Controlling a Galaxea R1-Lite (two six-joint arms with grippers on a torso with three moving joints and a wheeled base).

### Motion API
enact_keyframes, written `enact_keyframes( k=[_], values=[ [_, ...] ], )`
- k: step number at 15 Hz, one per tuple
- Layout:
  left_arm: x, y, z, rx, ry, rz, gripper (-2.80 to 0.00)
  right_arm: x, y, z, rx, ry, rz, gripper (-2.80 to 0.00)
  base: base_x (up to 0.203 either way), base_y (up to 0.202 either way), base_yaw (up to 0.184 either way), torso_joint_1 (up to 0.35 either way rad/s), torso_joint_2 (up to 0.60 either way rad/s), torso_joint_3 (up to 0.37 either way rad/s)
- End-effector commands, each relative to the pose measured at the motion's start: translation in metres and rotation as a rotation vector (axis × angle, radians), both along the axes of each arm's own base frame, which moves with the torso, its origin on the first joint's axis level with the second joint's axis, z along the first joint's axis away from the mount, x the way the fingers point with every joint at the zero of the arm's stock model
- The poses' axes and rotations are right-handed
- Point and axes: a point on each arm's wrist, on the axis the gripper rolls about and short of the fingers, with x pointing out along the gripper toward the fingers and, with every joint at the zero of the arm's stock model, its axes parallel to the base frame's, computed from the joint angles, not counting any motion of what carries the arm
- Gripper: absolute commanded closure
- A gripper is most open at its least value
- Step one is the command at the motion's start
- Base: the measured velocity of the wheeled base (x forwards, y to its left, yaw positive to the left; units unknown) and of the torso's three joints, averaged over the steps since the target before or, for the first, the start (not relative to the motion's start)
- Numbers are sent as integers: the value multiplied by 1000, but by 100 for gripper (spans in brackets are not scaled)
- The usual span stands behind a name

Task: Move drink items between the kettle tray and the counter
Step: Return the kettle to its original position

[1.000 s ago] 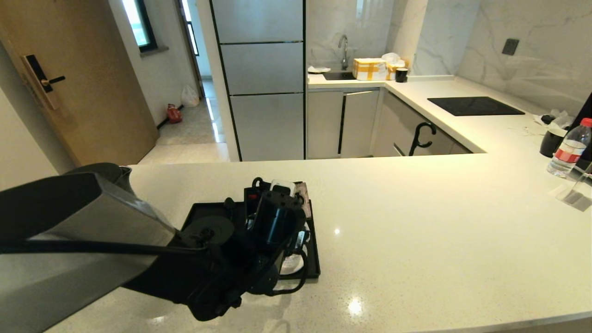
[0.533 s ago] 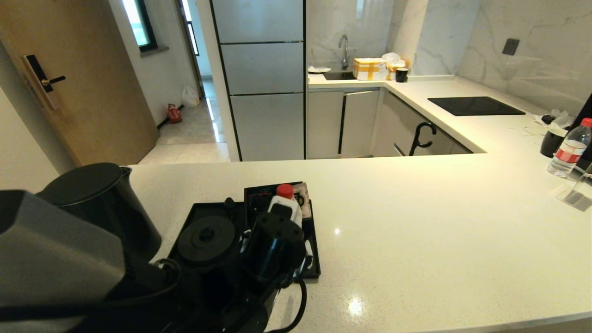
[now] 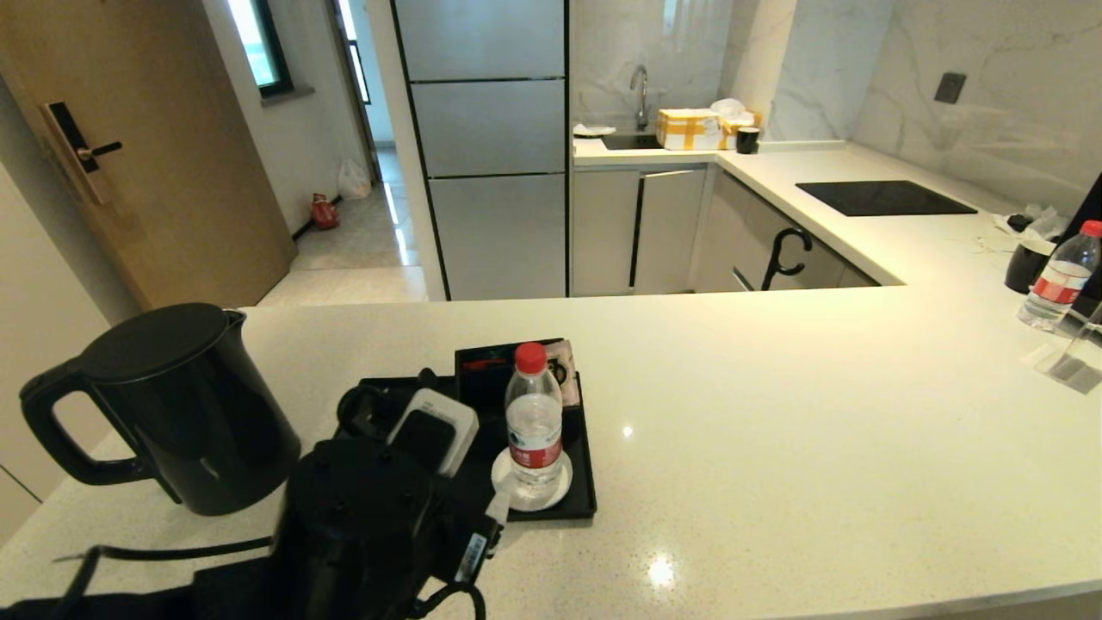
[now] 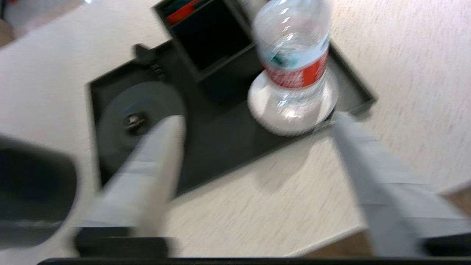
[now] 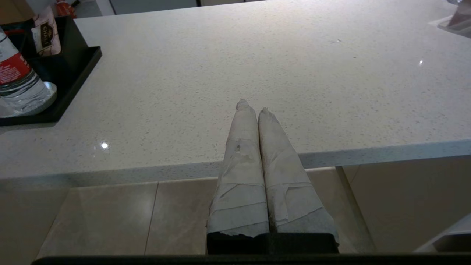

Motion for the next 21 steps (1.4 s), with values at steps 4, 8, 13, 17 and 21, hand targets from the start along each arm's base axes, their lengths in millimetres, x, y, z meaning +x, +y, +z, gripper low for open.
enact_keyframes(
  k=[4, 8, 13, 17, 21],
  values=[
    [-5, 72, 48, -84, -144, 257, 0, 0, 0, 0, -1, 2, -1, 0, 0, 0, 0, 0, 0, 0],
    [-18, 150, 76, -102, -219, 646, 0, 0, 0, 0, -1, 2, -1, 0, 0, 0, 0, 0, 0, 0],
    [-29, 164, 79, -94, -217, 726, 0, 0, 0, 0, -1, 2, -1, 0, 0, 0, 0, 0, 0, 0],
    [-30, 165, 80, -105, -215, 723, 0, 0, 0, 0, -1, 2, -1, 0, 0, 0, 0, 0, 0, 0],
    [-109, 188, 78, -169, -105, 700, 0, 0, 0, 0, 0, -2, -1, 0, 0, 0, 0, 0, 0, 0]
  ],
)
